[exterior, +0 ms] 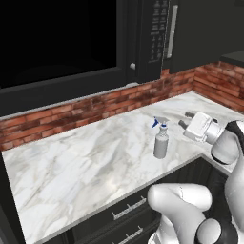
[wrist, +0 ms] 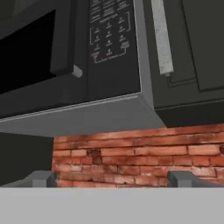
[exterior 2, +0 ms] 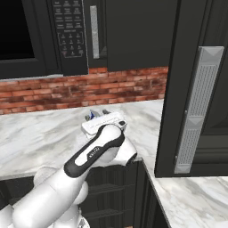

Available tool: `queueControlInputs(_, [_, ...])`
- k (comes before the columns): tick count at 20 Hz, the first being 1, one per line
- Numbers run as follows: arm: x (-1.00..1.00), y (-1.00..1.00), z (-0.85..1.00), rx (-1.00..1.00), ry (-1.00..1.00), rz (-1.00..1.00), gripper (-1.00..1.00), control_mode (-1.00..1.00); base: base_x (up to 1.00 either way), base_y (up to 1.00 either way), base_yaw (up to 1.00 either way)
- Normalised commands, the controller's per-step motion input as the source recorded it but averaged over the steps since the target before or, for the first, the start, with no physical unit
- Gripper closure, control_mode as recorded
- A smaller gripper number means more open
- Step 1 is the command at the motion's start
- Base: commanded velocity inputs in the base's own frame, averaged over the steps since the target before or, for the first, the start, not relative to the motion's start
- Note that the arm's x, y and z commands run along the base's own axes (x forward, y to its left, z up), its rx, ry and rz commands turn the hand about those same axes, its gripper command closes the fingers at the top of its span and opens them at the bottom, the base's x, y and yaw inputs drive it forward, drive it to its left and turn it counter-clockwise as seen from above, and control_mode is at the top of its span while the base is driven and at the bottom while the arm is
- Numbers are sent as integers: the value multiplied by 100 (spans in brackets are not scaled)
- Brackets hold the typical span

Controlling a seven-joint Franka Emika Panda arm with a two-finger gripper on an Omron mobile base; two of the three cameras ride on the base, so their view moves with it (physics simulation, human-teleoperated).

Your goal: Move the cutting board and knife to the sink. Then move spray from the cabinet to the counter.

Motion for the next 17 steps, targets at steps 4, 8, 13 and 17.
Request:
queueControlInputs(4, [-98,11,19,0,-24,0,-100,-100,0,0,0])
queueControlInputs(8, [-90,32,25,0,-19,0,-100,-100,0,0,0])
queueControlInputs(13, [-66,33,48,0,-15,0,-100,-100,0,0,0])
queueControlInputs(17, [-67,22,72,0,-16,0,-100,-100,0,0,0])
